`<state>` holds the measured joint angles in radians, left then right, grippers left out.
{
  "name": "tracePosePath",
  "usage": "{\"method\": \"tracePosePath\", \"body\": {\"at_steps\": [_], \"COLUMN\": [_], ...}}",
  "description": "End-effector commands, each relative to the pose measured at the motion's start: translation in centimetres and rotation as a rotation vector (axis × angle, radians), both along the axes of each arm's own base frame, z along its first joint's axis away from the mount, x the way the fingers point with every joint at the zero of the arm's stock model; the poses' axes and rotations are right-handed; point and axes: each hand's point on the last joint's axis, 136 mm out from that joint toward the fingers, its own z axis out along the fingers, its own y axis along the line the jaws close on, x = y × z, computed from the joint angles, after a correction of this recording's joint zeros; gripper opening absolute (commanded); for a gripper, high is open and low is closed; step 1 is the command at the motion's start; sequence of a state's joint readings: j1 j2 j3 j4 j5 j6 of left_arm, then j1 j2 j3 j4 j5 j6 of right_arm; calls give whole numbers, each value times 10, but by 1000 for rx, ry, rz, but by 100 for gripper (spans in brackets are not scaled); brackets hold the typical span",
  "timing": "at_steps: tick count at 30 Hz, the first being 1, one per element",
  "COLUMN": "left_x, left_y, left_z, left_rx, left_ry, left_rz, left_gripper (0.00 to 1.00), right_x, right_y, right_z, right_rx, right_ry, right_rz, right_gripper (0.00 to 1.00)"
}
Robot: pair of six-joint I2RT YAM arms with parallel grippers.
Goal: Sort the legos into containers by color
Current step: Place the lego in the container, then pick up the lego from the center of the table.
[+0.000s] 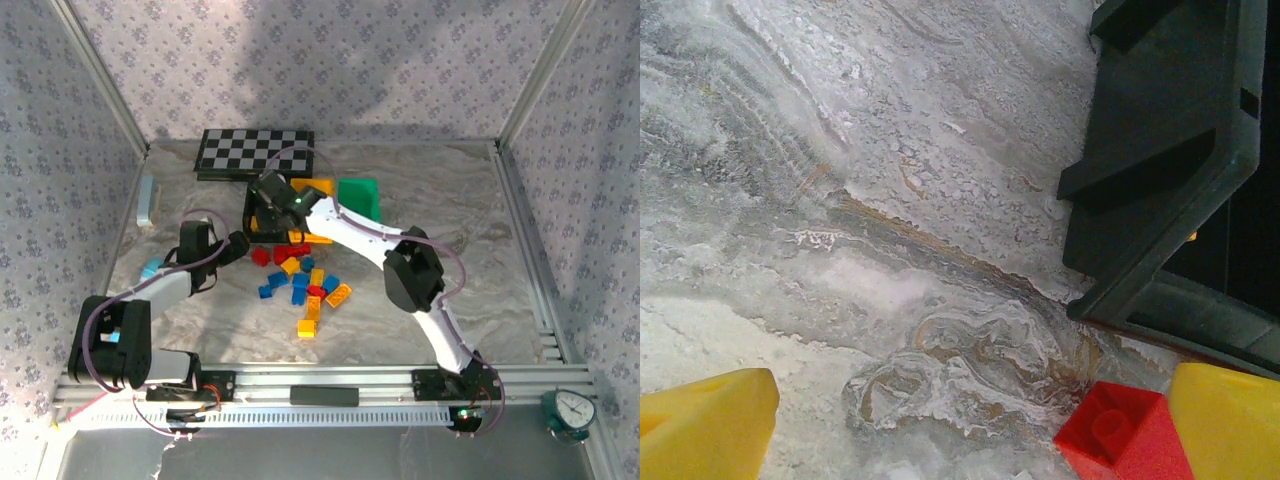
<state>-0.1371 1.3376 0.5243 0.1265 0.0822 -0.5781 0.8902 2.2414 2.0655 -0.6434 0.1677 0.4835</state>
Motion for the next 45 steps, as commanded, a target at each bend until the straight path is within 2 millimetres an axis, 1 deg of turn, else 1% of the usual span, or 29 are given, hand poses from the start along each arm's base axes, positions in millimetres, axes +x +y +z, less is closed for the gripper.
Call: {"method": "tracePosePath", "body": {"at_steps": [1, 2, 3, 5, 10, 11, 12, 13, 14, 19, 22, 24, 27, 32, 33, 37, 42, 44, 45], "left_x": [7, 7, 7, 7, 8, 7, 8, 7, 7, 4, 3, 2, 3, 4, 4, 4, 6, 8, 8], "left_y": [2, 1, 2, 1, 1, 1, 0, -2, -2, 3, 9, 10, 6, 1, 0, -2, -7, -14, -20], "left_z": [10, 10, 10, 11, 12, 12, 13, 13, 15, 18, 22, 26, 30, 27, 25, 26, 28, 30, 32], "left_rx": [-9, -11, -10, -11, -20, -25, -29, -35, -39, -40, -25, -29, -44, -56, -61, -76, -85, -99, -104], "left_ry": [-15, -14, -15, -18, -20, -19, -23, -25, -30, -22, -31, -51, -68, -58, -56, -61, -71, -73, -66], "left_rz": [14, 13, 13, 12, 18, 17, 12, 7, 5, 46, 72, 78, 55, 33, 32, 23, 8, -29, -57], "left_gripper": [100, 100, 100, 100, 100, 100, 100, 100, 100, 100, 100, 100, 100, 100, 100, 100, 100, 100, 100], "right_x": [12, 17, 20, 22, 14, 12, 9, 5, 1, -20, -33, -39, -47, -56, -59, -61, -60, -59, -63], "right_y": [8, 8, 7, 5, -3, -5, -7, -8, -9, -12, -19, -30, -48, -78, -84, -109, -145, -157, -169], "right_z": [7, 4, 6, 9, 14, 15, 15, 11, 11, 16, 22, 24, 20, 8, 3, -3, -7, -5, -15], "right_rx": [-32, -48, -59, -61, -60, -61, -63, -69, -66, -53, -39, -52, -82, -99, -99, -88, -78, -59, -68], "right_ry": [-24, -28, -30, -32, -43, -43, -41, -35, -35, -60, -94, -106, -108, -105, -98, -79, -75, -75, -59], "right_rz": [26, 19, 10, 5, 4, 2, 1, 5, 10, 28, 26, 3, -31, -95, -104, -138, -178, -191, -198], "right_gripper": [51, 55, 57, 58, 60, 61, 64, 66, 67, 67, 67, 67, 66, 66, 66, 65, 65, 65, 65]}}
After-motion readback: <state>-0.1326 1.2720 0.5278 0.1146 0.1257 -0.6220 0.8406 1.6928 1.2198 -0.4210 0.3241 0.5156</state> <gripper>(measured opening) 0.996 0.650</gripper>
